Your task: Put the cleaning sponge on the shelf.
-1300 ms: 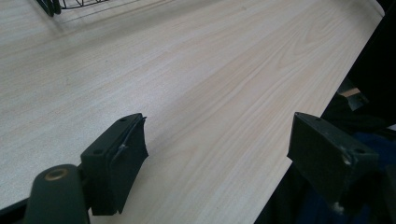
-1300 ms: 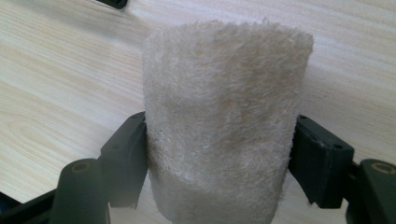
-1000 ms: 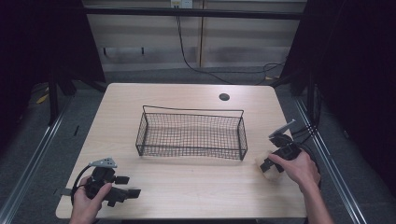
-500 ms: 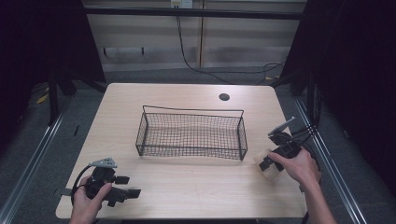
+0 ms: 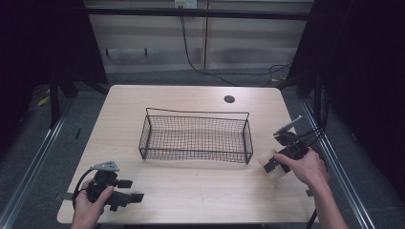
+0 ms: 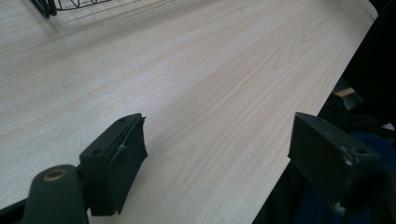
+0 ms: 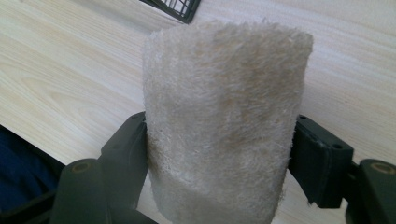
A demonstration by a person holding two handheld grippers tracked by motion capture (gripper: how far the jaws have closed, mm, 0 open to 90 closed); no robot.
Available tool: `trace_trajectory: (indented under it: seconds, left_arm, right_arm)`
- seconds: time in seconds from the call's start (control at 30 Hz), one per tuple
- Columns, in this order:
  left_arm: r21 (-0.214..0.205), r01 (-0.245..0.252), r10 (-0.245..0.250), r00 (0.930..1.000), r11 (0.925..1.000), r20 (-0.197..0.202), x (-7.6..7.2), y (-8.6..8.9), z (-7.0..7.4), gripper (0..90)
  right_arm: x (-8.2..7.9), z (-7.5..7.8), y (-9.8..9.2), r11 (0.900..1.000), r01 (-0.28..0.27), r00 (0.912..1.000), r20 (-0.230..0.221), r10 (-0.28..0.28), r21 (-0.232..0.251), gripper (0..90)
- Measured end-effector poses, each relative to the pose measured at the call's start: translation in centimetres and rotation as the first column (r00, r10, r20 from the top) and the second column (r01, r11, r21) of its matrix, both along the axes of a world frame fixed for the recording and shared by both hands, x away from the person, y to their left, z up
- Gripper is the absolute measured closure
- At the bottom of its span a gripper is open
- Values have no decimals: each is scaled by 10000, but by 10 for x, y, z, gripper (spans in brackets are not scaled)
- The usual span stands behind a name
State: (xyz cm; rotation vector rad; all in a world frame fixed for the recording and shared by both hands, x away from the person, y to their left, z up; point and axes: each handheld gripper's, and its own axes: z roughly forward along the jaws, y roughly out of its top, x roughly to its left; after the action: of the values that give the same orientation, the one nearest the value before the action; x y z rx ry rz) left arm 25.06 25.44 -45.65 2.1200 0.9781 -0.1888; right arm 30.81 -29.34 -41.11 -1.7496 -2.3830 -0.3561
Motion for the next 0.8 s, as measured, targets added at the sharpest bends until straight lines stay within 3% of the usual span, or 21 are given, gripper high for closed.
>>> trace_trajectory:
  seconds: [0.1,0.33,0.8]
  left_arm:
    - [-164,62,-61,10000,9998,39,0,1,0,176]
    - [-94,148,-146,9997,9998,206,-2,-1,1,176]
    - [110,228,-229,9997,9997,92,-1,-1,1,176]
  right_arm:
    - [0,4,3,9998,-127,9999,100,126,145,282]
    - [1,10,9,9995,-255,9997,50,254,166,282]
    - [3,30,15,9977,-562,9984,3,562,392,282]
